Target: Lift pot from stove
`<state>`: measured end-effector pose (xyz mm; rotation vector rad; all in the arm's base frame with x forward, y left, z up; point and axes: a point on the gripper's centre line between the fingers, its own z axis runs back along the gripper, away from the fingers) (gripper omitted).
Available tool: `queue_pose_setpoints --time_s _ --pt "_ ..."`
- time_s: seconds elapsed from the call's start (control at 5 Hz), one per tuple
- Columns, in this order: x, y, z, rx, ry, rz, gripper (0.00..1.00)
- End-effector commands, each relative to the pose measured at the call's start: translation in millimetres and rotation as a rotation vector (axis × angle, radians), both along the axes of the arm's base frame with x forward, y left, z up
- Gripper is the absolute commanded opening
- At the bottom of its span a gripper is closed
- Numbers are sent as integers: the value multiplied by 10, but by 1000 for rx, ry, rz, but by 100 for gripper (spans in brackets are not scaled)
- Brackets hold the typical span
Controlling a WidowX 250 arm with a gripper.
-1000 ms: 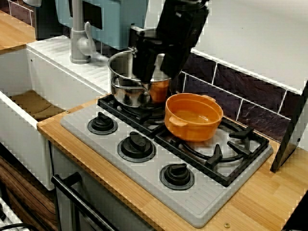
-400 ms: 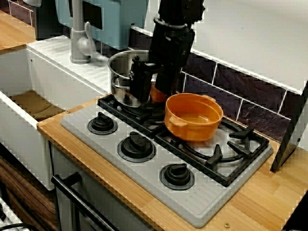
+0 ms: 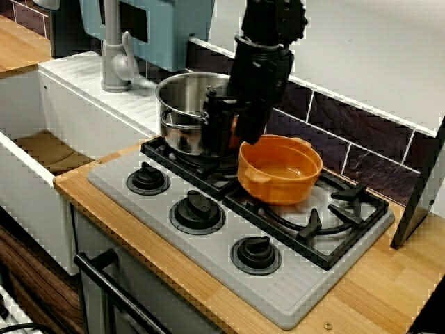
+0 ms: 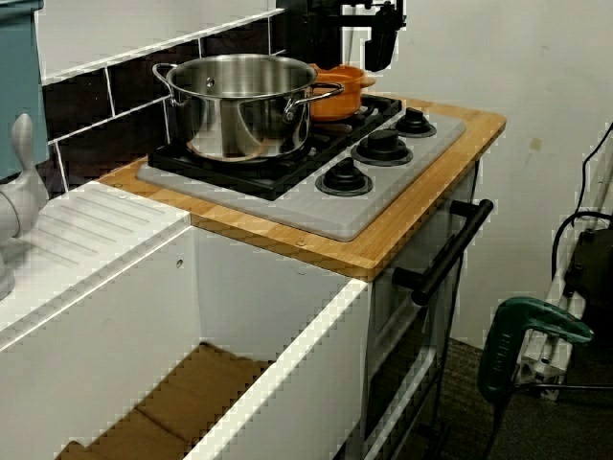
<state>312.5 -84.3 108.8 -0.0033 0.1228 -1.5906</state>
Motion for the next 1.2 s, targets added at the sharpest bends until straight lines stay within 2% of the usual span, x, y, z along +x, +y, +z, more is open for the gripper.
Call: queue_pose_setpoints --time_s 0.0,0.4,0.6,0.8,1.0 --pt "-21 -105 84 -13 -49 1 100" --pt "-75 -74 -180 -1 -55 34 100" --pt "-106 -33 -371 22 -59 59 100" --pt "-143 2 -453 78 -151 127 100" --pt "-167 8 -392 52 -166 184 0"
